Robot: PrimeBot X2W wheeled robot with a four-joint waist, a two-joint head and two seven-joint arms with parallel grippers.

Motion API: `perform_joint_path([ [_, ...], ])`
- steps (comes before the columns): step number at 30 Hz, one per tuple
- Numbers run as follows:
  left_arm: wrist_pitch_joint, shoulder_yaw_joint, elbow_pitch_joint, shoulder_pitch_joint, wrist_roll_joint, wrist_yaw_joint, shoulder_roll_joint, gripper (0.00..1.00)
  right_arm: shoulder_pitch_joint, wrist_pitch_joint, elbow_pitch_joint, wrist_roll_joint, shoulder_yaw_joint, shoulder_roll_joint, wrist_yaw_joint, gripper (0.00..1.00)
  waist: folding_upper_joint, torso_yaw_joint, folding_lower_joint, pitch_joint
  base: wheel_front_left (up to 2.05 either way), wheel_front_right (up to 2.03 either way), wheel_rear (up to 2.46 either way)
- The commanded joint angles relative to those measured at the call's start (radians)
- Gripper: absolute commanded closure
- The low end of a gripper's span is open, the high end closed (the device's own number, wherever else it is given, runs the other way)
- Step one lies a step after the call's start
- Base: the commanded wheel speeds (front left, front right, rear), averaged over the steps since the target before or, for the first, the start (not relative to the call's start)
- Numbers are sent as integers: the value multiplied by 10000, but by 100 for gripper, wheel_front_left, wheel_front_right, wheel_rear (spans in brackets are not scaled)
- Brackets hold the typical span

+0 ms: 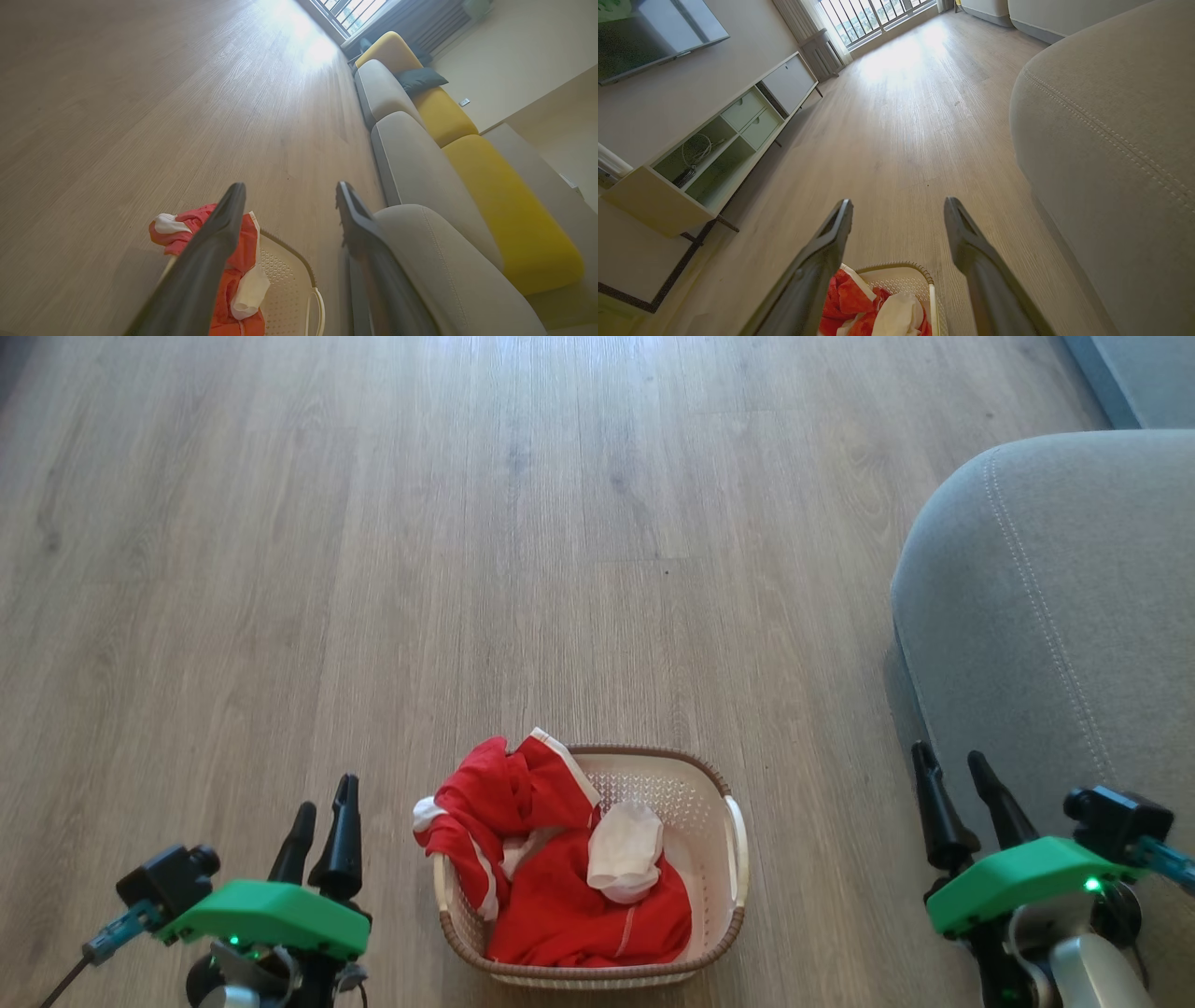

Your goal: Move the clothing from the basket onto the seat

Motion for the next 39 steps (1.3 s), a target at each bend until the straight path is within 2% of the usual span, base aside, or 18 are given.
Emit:
perform_joint_path([
  [1,-156,157,-360,-571,292,63,103,0,-530,-170,-273,-327,183,-209,-1,0,0,4,0,4,0,0,0],
  [16,-594,85,-450,-582,1968,195,119,0,-613,-612,52,-2124,600,-346,-1,0,0,8,0,22,0,0,0],
  [39,-1267,-7,-528,-628,4435,384,144,0,-579,-1290,250,-4553,579,-292,-2,0,0,-48,0,47,0,0,0],
])
